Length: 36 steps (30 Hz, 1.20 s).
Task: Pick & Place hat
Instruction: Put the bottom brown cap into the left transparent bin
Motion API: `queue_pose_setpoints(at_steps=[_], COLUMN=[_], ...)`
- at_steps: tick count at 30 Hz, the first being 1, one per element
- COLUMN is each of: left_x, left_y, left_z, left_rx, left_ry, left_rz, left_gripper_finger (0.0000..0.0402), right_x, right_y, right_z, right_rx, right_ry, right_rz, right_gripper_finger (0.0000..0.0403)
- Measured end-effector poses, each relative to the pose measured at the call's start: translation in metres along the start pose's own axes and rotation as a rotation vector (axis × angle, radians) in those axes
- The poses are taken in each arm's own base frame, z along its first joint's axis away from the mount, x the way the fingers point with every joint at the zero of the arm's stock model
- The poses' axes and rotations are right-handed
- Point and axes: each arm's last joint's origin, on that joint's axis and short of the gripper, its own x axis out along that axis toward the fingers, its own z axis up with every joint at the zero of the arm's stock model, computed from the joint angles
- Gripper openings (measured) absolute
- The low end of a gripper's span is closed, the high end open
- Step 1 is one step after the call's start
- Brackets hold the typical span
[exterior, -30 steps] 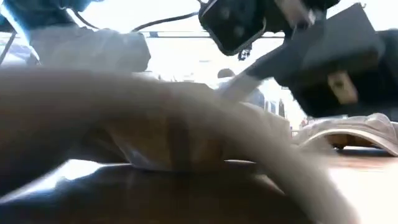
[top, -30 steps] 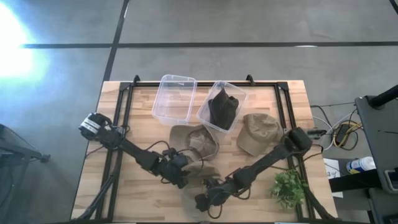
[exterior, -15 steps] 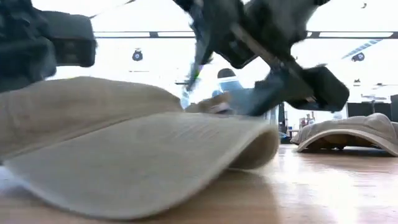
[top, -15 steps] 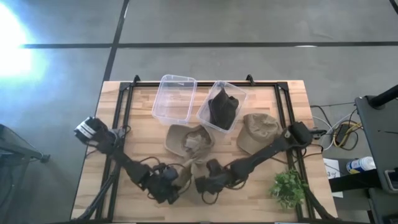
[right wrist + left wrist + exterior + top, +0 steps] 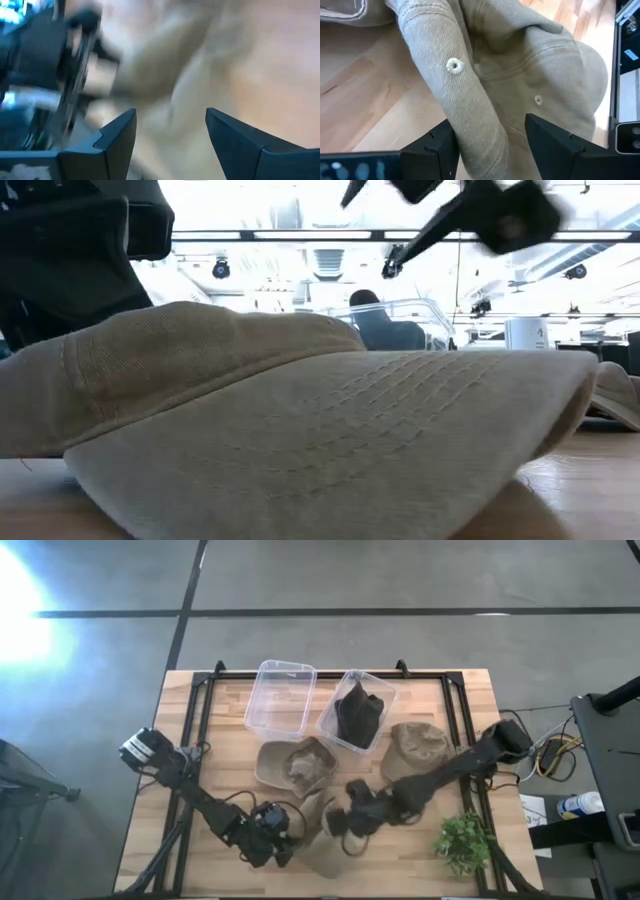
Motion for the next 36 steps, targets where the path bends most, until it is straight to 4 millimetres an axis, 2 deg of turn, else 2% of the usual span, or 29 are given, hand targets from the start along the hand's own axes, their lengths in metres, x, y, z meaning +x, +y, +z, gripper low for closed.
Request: queue_pose_setpoints(at_steps=[3, 8, 15, 18, 20, 27, 32, 36], left_x=[0.0, 0.001, 0.002, 0.002, 0.002, 0.002, 0.002, 0.002], left_y=[0.0, 0.001, 0.002, 0.002, 0.001, 0.001, 0.001, 0.0], left_z=[0.0, 0.002, 0.003, 0.002, 0.002, 0.0, 0.0, 0.001], left_rx=[0.017, 0.045, 0.045, 0.044, 0.044, 0.044, 0.043, 0.04], left_ry=[0.001, -0.003, 0.0, 0.024, 0.046, 0.099, 0.091, 0.078], left_rz=[0.003, 0.01, 0.011, 0.001, -0.008, -0.029, -0.027, -0.037], left_gripper_finger=[0.0209, 0.0209, 0.0209, 0.0209, 0.0209, 0.0209, 0.0209, 0.0209], right_x=[0.001, 0.013, 0.054, 0.071, 0.074, 0.071, 0.07, 0.073], right_y=[-0.007, -0.019, -0.03, -0.037, -0.038, -0.031, -0.019, -0.012], right_z=[-0.03, -0.074, -0.103, -0.107, -0.107, -0.093, -0.08, -0.069], right_rx=[0.046, 0.144, 0.176, 0.179, 0.201, 0.216, 0.169, 0.138], right_ry=[0.12, 0.202, 0.213, 0.178, 0.126, -0.101, -0.119, -0.131], right_rz=[-0.036, -0.078, -0.052, -0.059, -0.043, 0.063, 0.117, 0.155], right_gripper_finger=[0.0235, 0.0235, 0.0235, 0.0235, 0.0235, 0.0235, 0.0233, 0.0199])
